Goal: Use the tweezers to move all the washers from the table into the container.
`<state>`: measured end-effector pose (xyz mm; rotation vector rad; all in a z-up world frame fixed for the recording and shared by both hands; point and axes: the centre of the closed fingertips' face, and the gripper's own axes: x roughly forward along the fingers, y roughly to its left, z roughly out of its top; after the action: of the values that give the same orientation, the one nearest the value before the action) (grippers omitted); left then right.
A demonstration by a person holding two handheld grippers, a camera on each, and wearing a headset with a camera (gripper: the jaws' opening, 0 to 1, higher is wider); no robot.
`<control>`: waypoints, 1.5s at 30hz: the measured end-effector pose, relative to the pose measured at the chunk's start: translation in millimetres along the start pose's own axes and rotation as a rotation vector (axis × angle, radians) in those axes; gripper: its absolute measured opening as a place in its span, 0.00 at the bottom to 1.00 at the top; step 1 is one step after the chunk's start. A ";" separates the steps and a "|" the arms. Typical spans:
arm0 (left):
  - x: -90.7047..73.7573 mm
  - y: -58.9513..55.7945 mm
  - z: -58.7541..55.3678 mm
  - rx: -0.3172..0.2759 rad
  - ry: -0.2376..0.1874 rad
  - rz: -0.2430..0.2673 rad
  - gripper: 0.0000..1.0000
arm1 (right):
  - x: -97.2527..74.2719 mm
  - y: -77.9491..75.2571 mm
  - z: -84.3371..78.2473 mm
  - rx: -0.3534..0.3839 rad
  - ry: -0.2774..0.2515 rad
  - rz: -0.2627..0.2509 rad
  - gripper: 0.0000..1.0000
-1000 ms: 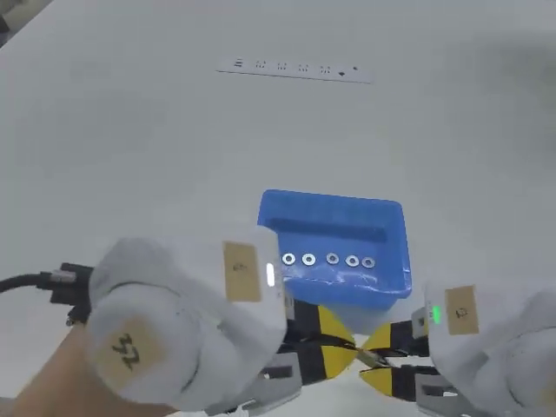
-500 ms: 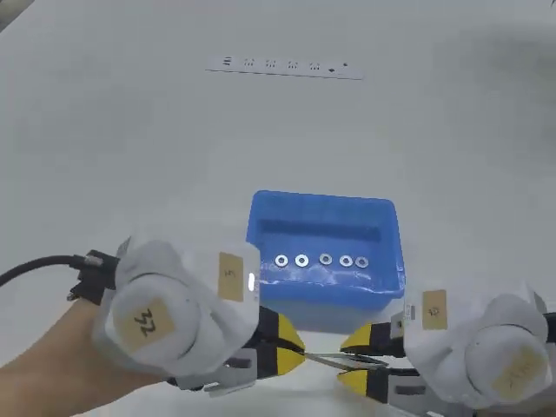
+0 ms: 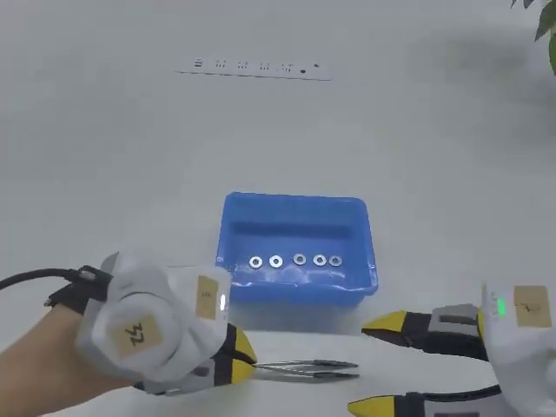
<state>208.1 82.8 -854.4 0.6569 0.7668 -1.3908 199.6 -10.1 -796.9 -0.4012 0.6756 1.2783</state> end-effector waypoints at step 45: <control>-168.4 27.9 28.0 -0.625 -0.876 0.956 0.99 | -126.4 -73.0 39.5 0.165 -0.624 -0.678 0.99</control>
<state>234.9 164.7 -704.4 -0.1351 0.0822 -0.3917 261.9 -97.7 -690.5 -0.0613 0.0830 0.6296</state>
